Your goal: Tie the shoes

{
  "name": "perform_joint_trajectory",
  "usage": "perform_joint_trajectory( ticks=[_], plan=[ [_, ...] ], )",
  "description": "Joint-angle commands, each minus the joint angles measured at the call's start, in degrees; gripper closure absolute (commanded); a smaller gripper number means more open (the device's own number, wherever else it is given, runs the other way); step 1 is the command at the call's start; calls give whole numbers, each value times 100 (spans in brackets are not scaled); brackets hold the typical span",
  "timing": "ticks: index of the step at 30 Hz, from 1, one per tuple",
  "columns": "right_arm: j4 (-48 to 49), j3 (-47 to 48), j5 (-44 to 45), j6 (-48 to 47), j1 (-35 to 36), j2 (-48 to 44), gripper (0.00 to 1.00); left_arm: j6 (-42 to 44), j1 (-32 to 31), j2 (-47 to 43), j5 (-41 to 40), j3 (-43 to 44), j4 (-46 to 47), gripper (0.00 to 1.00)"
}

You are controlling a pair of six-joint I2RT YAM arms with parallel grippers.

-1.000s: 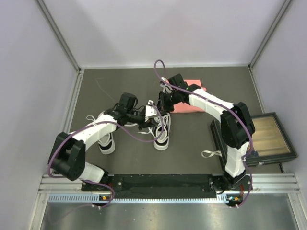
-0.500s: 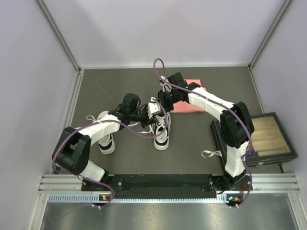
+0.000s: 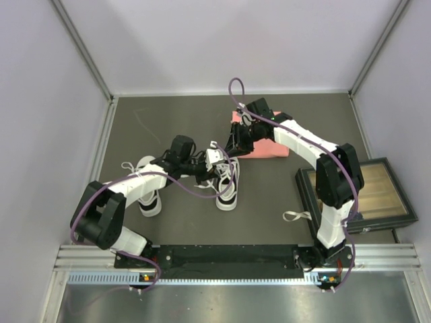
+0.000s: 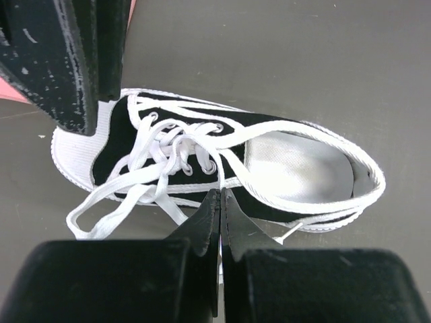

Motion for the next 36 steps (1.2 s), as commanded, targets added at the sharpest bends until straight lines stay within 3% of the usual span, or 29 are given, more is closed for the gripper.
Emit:
perform_joint_trajectory(
  ticks=[1,23,31,36],
  plan=[
    [-163,27,177,-126,2,-10,66,44,-19,-284,-41,-75,-12,100],
    [-278,-51,80,-346,142,482,66,-246,-19,-134,-234,127,111,100],
    [-225,-104,238,-328,151,237,86,-298,-10,-135,-453,293,-178,100],
    [-85,-253,388,-319,151,-71,100,-755,-19,-178,-831,496,-346,100]
  ],
)
